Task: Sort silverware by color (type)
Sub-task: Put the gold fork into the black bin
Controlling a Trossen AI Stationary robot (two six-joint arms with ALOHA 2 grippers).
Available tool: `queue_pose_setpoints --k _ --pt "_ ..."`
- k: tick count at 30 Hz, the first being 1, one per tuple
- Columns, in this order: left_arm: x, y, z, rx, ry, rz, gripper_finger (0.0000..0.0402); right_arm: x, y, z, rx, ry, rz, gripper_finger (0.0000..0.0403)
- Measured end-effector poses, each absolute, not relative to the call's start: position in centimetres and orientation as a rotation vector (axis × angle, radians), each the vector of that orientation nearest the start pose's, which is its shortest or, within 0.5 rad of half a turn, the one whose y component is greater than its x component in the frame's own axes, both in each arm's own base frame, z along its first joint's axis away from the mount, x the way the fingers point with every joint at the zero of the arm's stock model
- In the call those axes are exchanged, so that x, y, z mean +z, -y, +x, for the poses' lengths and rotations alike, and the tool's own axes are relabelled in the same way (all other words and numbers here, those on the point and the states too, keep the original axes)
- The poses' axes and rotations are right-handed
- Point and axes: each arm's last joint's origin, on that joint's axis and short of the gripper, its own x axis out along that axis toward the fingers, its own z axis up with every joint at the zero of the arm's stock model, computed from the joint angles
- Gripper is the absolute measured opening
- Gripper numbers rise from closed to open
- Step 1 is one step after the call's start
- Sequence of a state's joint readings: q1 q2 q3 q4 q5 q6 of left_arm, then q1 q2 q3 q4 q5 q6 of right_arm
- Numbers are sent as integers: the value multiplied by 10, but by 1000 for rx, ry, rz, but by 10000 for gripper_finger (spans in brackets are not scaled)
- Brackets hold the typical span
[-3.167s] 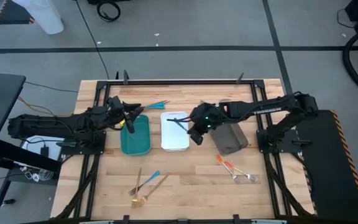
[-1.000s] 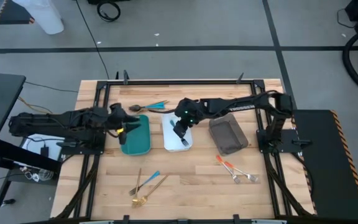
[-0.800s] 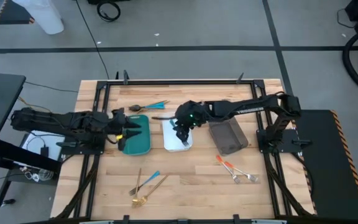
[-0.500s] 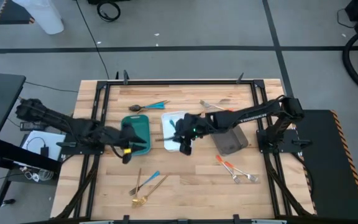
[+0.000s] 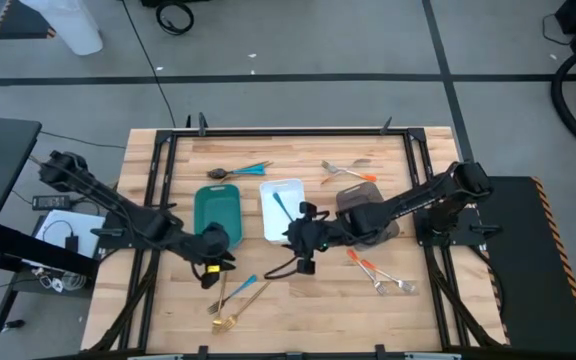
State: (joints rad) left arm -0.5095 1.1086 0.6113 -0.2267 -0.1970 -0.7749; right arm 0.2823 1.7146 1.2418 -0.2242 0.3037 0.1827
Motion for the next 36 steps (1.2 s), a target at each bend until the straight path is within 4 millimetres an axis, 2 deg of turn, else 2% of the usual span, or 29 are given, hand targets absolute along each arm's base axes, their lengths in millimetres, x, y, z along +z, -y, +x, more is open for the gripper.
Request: queue_pose_setpoints --k 8,15,23,32,36 --pt "225 123 218 -3 -854 -500 134 214 -105 351 -105 -661 -35 148" --pt "224 144 243 12 -994 -582 134 198 -118 337 -151 -698 -39 148" --pt "210 171 261 129 -1089 -730 134 179 -132 322 -163 -604 -37 148" --pt "184 191 271 263 -1219 -902 134 166 -130 314 -126 -641 -132 148" --pt "182 200 274 310 -1272 -921 132 164 -130 313 -105 -655 -172 148"
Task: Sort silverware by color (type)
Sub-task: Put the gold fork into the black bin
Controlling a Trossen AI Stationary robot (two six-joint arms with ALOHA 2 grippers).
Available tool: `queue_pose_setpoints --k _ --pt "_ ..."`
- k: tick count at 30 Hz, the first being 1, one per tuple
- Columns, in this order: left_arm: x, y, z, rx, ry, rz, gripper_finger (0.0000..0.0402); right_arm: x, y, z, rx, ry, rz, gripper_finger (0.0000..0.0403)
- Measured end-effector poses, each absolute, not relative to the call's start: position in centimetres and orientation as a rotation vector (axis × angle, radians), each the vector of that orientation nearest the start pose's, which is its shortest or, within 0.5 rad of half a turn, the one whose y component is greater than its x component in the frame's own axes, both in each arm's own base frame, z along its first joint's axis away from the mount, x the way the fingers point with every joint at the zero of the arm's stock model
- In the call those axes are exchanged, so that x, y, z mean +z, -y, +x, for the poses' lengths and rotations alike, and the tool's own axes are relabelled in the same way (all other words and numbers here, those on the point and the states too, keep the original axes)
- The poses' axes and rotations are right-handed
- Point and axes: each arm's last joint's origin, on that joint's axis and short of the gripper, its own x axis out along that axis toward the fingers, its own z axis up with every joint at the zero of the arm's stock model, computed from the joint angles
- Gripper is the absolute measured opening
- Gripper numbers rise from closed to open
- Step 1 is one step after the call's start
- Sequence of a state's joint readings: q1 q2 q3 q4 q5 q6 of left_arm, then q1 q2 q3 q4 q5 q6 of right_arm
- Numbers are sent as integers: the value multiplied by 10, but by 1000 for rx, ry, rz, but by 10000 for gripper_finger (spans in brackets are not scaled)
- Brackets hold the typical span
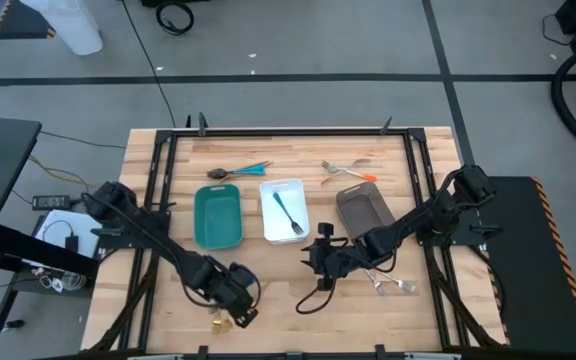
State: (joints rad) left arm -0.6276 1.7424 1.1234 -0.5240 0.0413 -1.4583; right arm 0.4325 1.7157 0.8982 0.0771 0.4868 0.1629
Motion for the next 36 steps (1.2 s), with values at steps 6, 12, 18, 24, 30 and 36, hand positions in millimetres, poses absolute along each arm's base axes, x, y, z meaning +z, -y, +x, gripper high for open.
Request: queue_pose_setpoints --k 6,12,18,24,30,36 --pt "183 211 285 390 -1299 -923 116 164 -130 313 -80 -660 -193 148" --pt "173 226 299 421 -1317 -916 112 163 -132 311 -73 -670 -206 148" --pt "165 234 295 507 -1371 -858 111 163 -135 310 -62 -675 -215 148" --pt "163 236 289 550 -1386 -838 111 163 -136 309 -59 -675 -216 148" --pt "155 240 293 542 -1377 -852 111 164 -136 310 -61 -665 -204 148" --pt "149 241 292 568 -1382 -835 111 165 -138 310 -40 -655 -188 148"
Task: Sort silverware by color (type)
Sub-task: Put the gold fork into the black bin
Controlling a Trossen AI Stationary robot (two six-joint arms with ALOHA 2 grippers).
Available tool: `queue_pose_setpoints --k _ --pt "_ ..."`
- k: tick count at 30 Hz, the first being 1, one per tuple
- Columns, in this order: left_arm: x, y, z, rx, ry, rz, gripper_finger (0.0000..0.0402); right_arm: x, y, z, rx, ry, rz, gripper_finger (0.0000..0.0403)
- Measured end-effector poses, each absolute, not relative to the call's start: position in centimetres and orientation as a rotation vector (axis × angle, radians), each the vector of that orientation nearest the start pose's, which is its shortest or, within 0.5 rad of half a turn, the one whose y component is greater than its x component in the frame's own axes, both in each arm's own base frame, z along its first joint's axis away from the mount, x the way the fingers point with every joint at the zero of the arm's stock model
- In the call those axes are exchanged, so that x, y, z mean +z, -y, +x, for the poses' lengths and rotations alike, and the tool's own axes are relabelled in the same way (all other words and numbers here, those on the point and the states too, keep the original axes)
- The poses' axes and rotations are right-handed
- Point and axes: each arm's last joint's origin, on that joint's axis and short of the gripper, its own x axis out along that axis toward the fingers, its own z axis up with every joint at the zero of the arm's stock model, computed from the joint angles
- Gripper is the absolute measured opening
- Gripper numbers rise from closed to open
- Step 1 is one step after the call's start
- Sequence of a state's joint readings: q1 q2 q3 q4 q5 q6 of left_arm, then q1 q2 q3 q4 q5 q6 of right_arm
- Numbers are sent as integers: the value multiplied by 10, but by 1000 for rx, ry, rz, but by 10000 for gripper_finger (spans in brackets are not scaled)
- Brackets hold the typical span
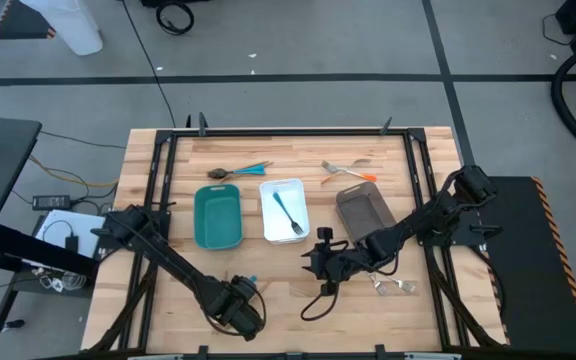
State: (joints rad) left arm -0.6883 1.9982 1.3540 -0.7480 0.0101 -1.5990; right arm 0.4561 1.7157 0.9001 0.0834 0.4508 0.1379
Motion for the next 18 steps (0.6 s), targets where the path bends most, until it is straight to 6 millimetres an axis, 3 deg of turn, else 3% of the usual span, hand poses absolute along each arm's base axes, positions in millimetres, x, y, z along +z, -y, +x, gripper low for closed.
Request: queue_pose_setpoints --k 8,18 --pt "148 241 289 584 -1389 -799 103 165 -138 311 -34 -653 -193 148" --pt "135 237 292 611 -1427 -741 17 165 -140 311 -1 -650 -183 148"
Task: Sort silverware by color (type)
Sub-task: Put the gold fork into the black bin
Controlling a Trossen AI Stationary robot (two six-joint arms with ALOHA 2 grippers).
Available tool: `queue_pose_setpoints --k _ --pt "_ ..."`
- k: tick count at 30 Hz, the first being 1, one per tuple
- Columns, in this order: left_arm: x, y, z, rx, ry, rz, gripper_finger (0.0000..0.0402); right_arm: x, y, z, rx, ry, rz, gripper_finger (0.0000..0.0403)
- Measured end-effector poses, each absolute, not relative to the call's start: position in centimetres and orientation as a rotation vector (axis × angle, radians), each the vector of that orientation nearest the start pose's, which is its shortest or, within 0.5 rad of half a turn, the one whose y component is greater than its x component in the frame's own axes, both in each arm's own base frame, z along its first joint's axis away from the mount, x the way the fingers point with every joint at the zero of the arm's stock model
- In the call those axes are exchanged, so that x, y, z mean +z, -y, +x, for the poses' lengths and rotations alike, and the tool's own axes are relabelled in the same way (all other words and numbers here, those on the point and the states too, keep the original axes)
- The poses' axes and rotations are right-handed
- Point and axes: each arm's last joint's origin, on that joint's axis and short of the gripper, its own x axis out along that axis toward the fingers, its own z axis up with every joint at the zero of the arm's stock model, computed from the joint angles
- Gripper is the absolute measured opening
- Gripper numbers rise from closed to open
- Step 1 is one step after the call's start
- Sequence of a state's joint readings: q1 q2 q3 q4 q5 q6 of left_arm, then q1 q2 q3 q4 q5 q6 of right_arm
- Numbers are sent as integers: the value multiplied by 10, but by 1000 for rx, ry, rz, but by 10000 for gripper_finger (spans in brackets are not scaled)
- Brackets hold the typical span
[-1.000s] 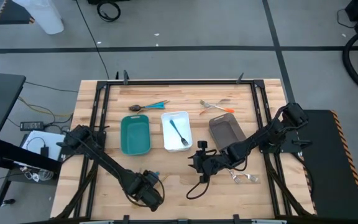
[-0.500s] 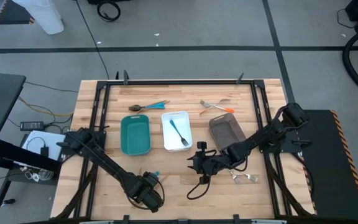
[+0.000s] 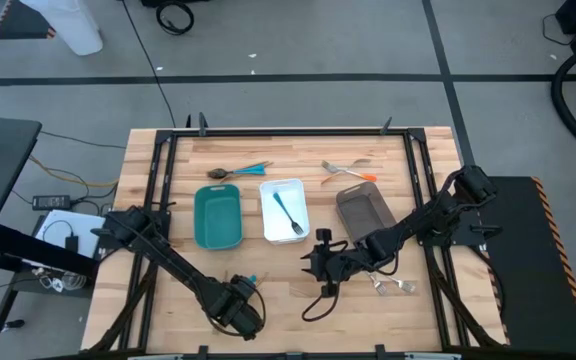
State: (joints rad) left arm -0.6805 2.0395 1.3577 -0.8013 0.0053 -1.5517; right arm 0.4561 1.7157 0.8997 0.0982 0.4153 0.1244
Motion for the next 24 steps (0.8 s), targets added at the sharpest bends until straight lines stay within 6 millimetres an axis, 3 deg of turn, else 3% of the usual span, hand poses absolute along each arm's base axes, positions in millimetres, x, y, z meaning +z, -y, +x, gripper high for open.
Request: queue_pose_setpoints --k 11,16,24 --pt "149 227 288 649 -1368 -701 17 166 -140 310 19 -659 -193 148" --pt "172 224 290 608 -1228 -715 17 179 -135 308 -2 -630 -128 148" --pt "181 212 303 640 -943 -540 17 197 -122 308 -56 -585 -18 148"
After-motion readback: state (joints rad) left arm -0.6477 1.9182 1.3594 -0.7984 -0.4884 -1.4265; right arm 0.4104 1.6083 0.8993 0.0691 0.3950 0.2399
